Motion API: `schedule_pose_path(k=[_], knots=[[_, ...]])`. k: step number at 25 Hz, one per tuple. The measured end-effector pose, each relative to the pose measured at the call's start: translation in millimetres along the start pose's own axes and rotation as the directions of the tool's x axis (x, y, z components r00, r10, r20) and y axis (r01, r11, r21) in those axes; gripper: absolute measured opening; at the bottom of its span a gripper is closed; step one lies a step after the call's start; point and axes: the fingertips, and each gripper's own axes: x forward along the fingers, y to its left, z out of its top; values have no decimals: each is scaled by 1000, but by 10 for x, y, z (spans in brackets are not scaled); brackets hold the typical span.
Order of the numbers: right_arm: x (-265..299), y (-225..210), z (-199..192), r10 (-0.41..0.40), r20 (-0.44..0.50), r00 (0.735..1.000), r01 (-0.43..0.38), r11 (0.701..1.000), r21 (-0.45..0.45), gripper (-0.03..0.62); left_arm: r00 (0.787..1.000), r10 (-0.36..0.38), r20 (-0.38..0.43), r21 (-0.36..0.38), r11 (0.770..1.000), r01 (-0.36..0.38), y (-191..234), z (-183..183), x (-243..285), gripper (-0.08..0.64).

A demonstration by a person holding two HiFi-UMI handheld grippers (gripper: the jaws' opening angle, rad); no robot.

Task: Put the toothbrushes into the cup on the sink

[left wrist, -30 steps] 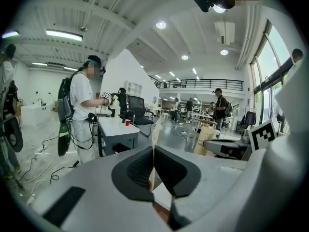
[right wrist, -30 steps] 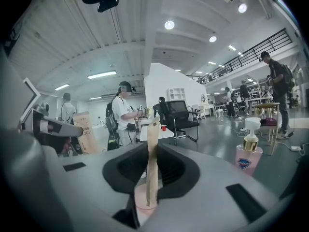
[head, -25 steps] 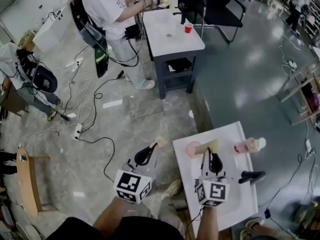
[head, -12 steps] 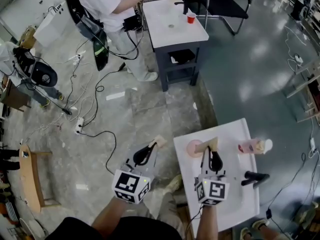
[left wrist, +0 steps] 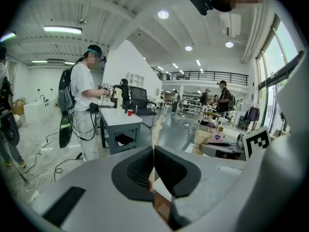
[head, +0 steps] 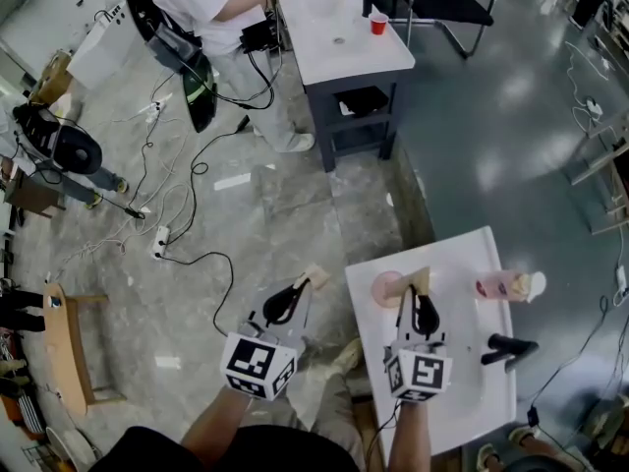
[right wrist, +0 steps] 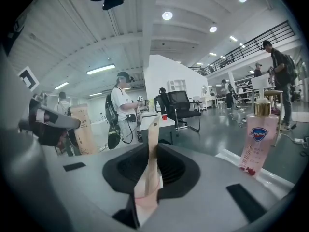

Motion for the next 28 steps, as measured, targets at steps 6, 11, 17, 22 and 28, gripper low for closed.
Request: schedule_pose_path(k=[6,11,17,22,28], knots=[[20,-13,-22,-3,-1,1000,3,1000,-1,58,1000,-4,-4,-4,1000,4,3,-39,31,3],[21,-20,6,-9,6,1000,9,1000,14,89,1000,-8,-7,-7,1000,8,-6,-55,27,3],[38,-2,-2,10,-5,1000,-10,999,38,218,1000,-14,-6,-7,1000,14,-19,-47,19,3],[32,0,-18,6,-5,1000,-6,999,38,221,1000,-14,-4,-8,1000,14,-4,-46,3,3],[-25,11,53,-11,1,1000,11,999,36,221,1000,-23,8,-6,1000,23,-10,7,-51,3]])
